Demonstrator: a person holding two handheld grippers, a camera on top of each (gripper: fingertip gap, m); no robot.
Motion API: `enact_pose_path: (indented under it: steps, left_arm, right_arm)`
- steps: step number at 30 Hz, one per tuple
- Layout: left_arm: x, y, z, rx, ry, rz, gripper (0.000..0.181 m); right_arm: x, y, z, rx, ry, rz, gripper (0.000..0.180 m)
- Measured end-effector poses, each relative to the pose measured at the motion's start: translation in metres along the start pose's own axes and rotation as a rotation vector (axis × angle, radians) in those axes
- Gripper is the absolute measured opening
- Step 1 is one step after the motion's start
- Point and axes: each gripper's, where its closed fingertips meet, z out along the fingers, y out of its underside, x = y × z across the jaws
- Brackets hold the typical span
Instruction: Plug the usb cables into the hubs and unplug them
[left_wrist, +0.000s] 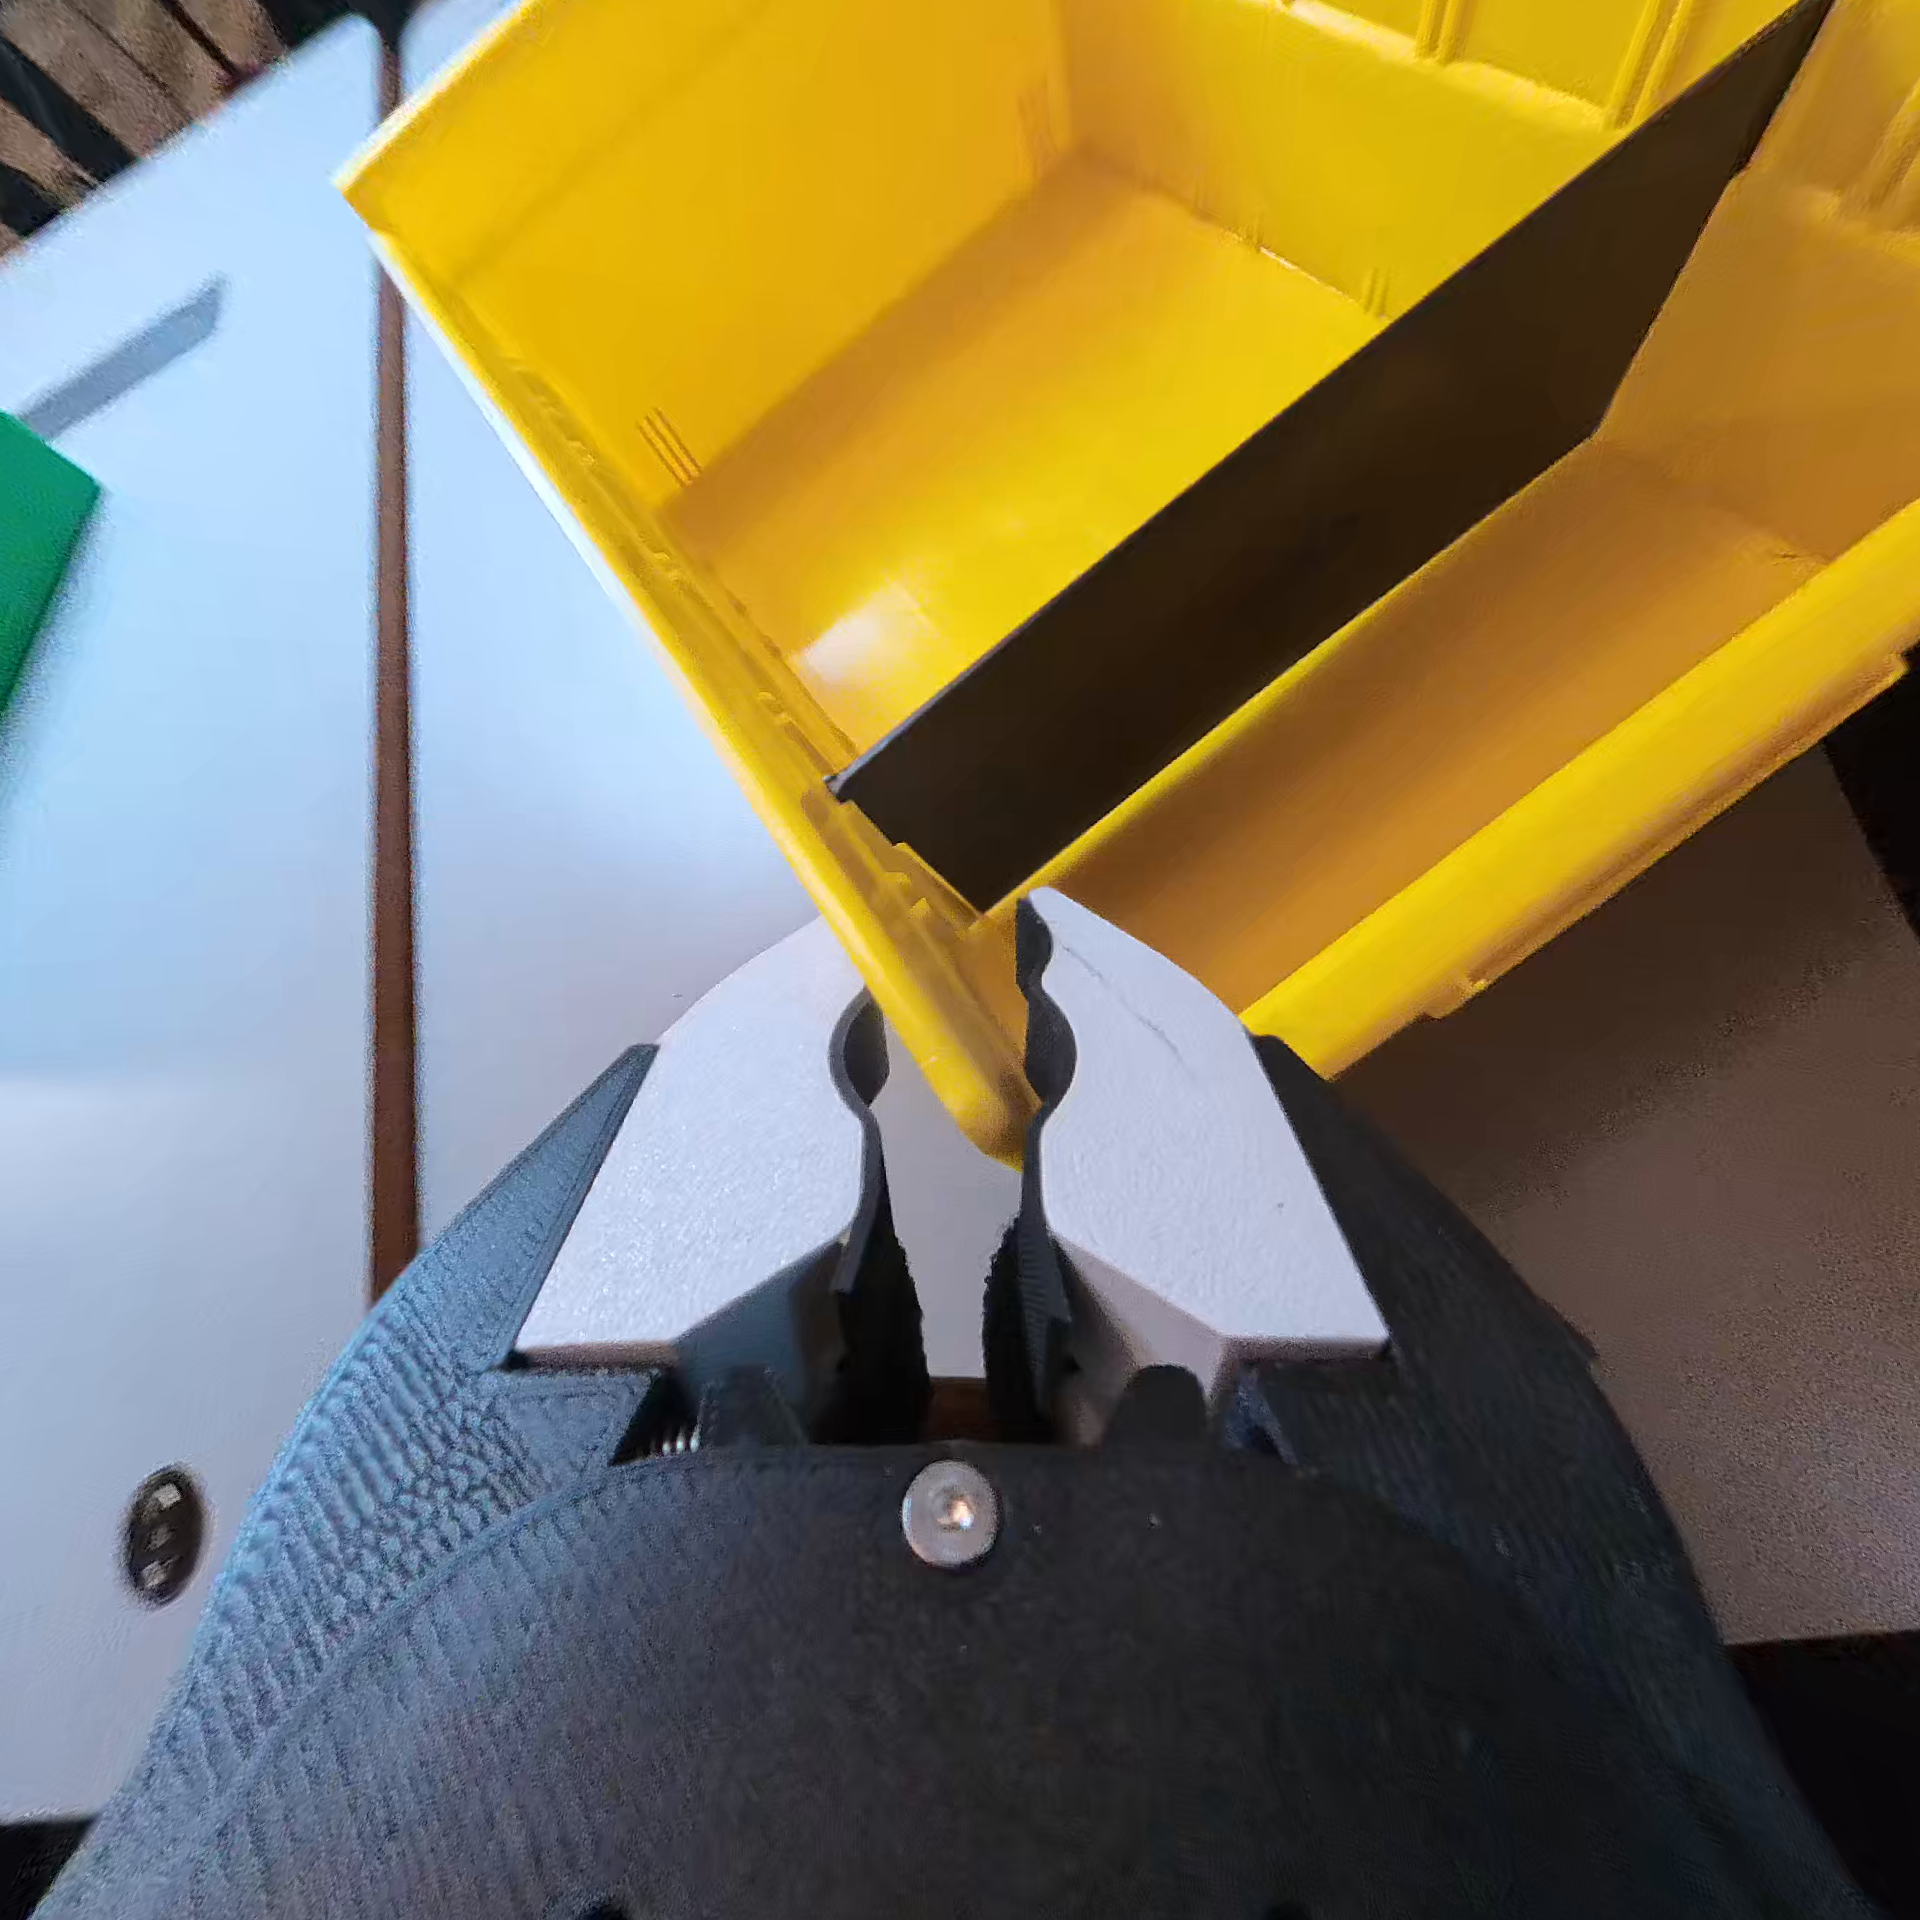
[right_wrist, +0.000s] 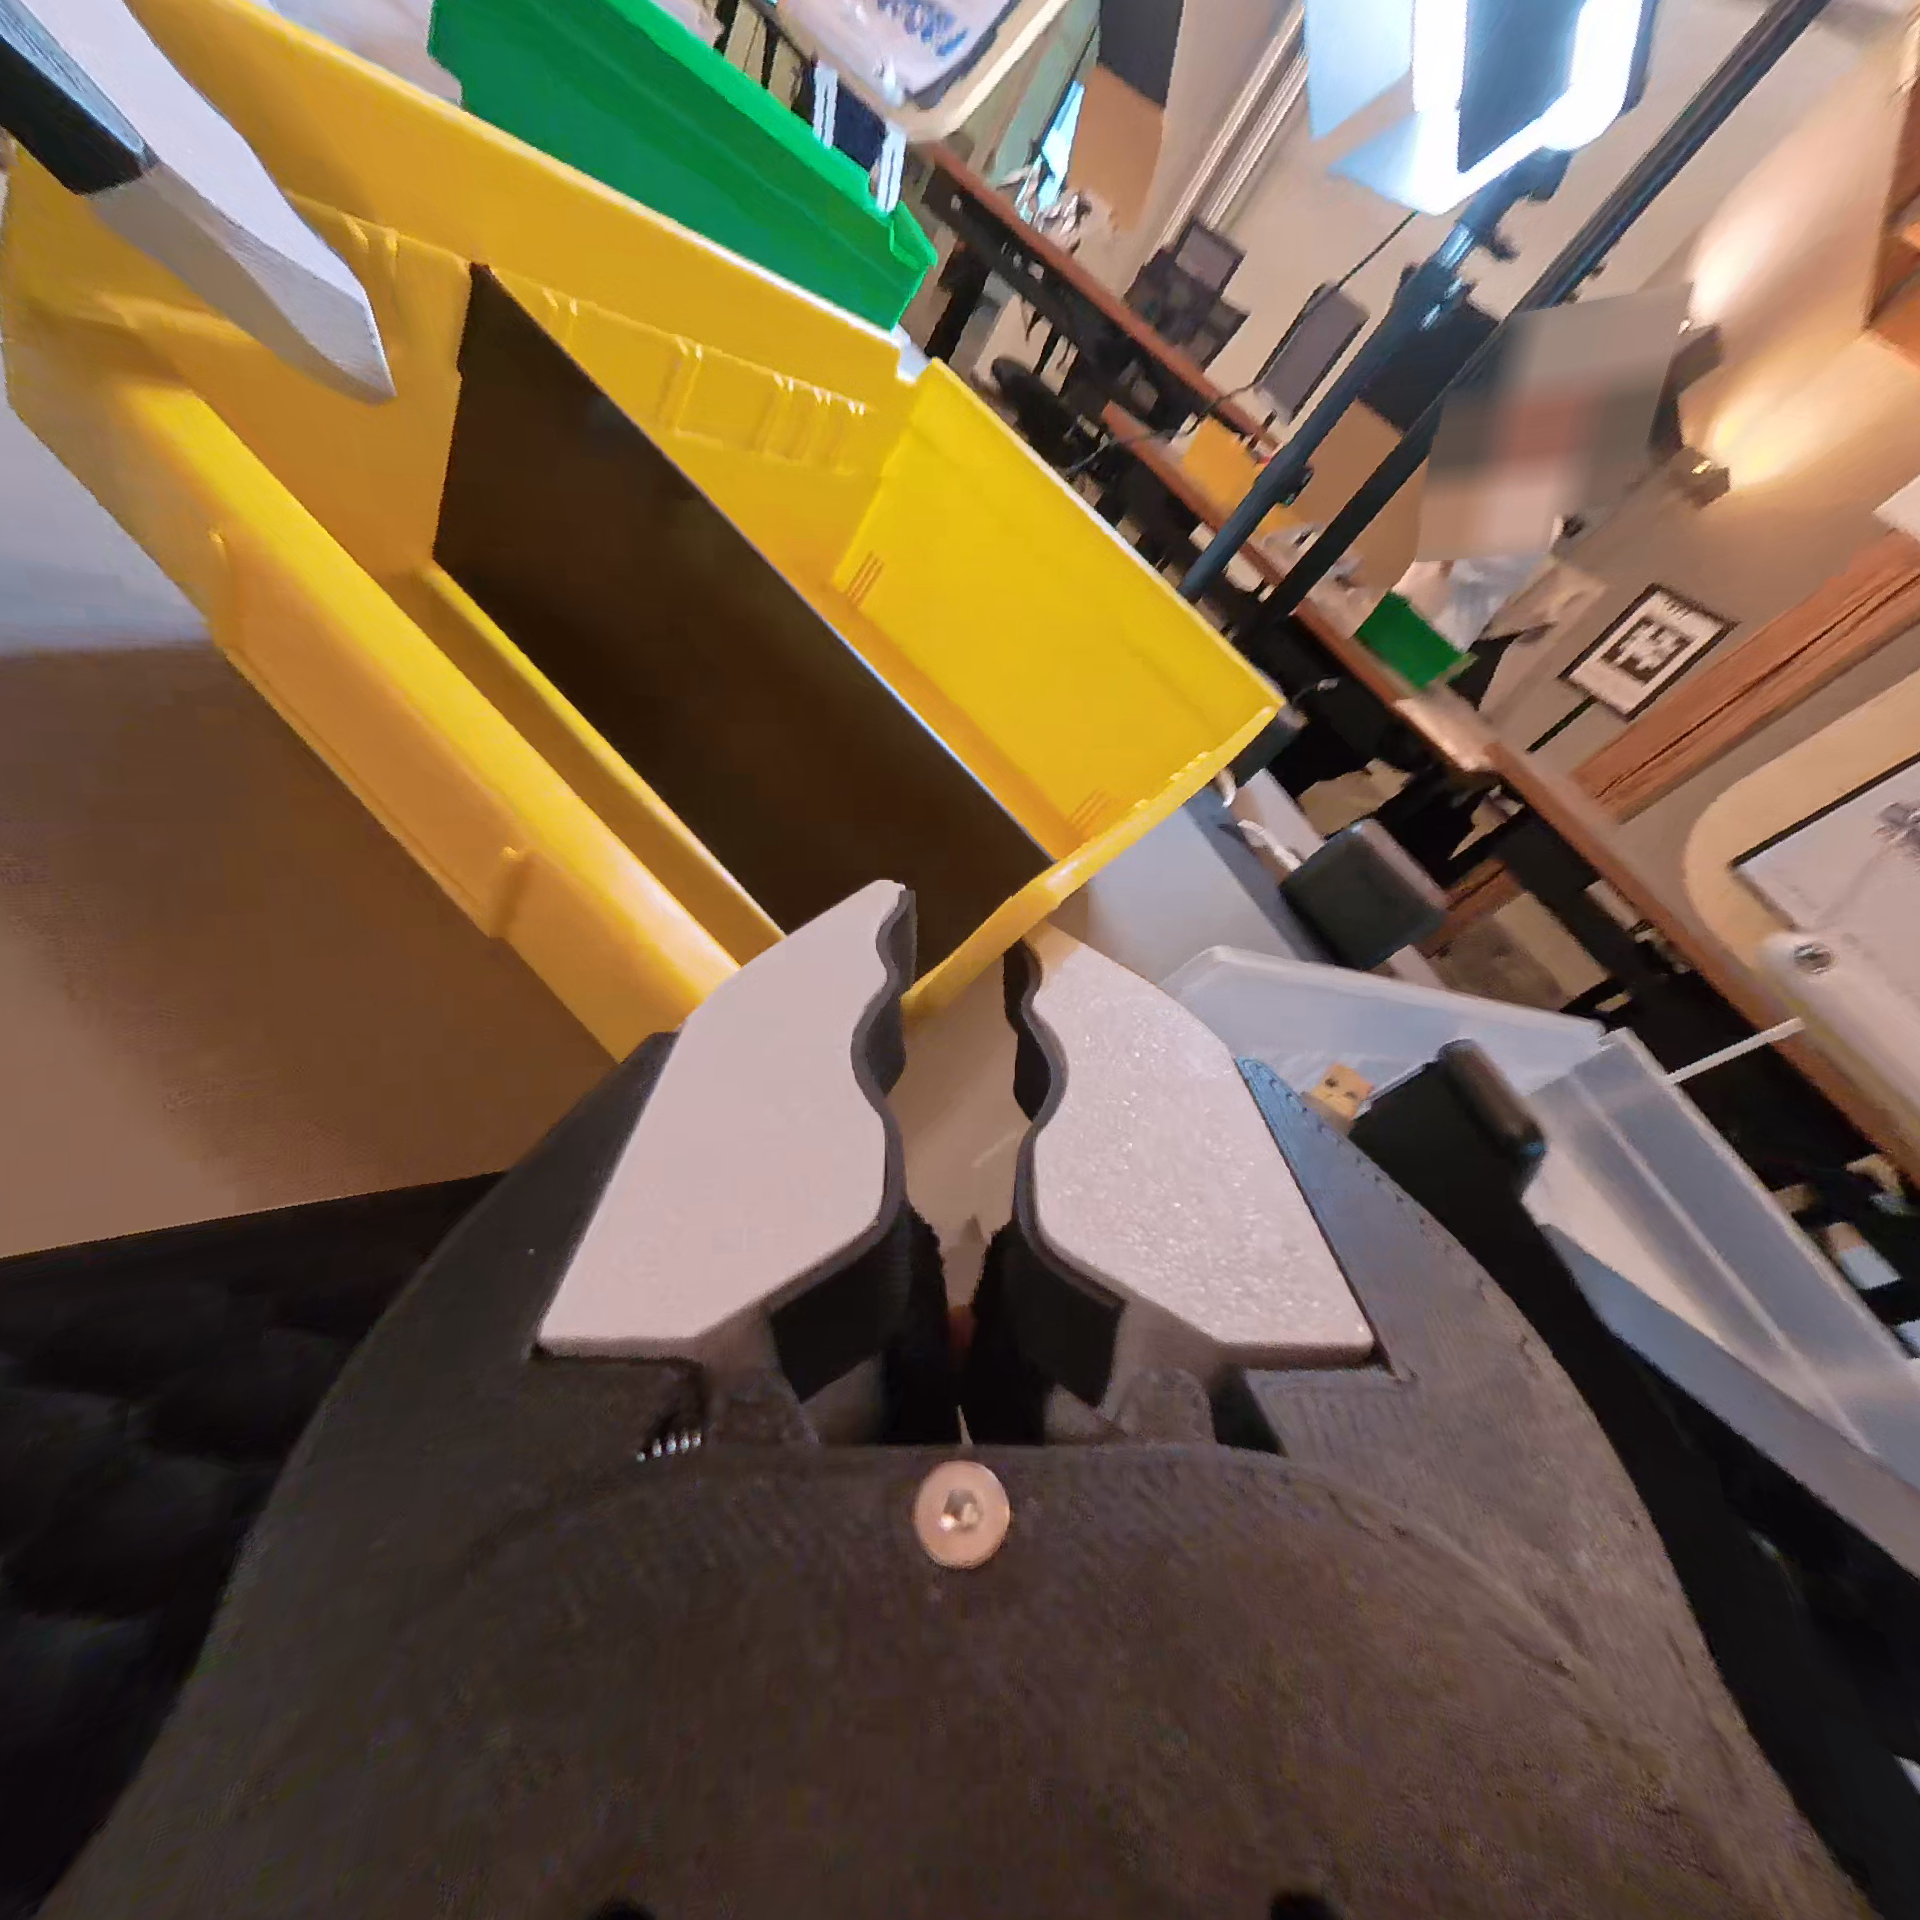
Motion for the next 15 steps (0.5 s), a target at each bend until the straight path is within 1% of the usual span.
enact_pose_path:
  steps: [3, 7, 11, 13, 15]
  left_arm:
    - [-0.001, -0.021, -0.025, 0.077, -0.080, 0.016, 0.021]
    - [0.001, -0.065, -0.069, 0.303, -0.200, 0.050, 0.020]
    - [0.030, -0.114, -0.101, 0.543, -0.275, 0.179, 0.021]
    - [0.055, -0.140, -0.107, 0.662, -0.255, 0.197, 0.021]
    - [0.087, -0.164, -0.108, 0.763, -0.199, 0.187, 0.021]
  right_arm:
    - [0.015, -0.020, -0.011, 0.087, 0.074, -0.044, 0.016]
    - [0.042, -0.054, -0.041, 0.213, 0.215, -0.106, 0.015]
    - [0.079, -0.071, -0.092, 0.291, 0.385, -0.167, 0.016]
    - [0.100, -0.069, -0.123, 0.296, 0.475, -0.213, 0.015]
    - [0.121, -0.062, -0.158, 0.283, 0.554, -0.240, 0.015]
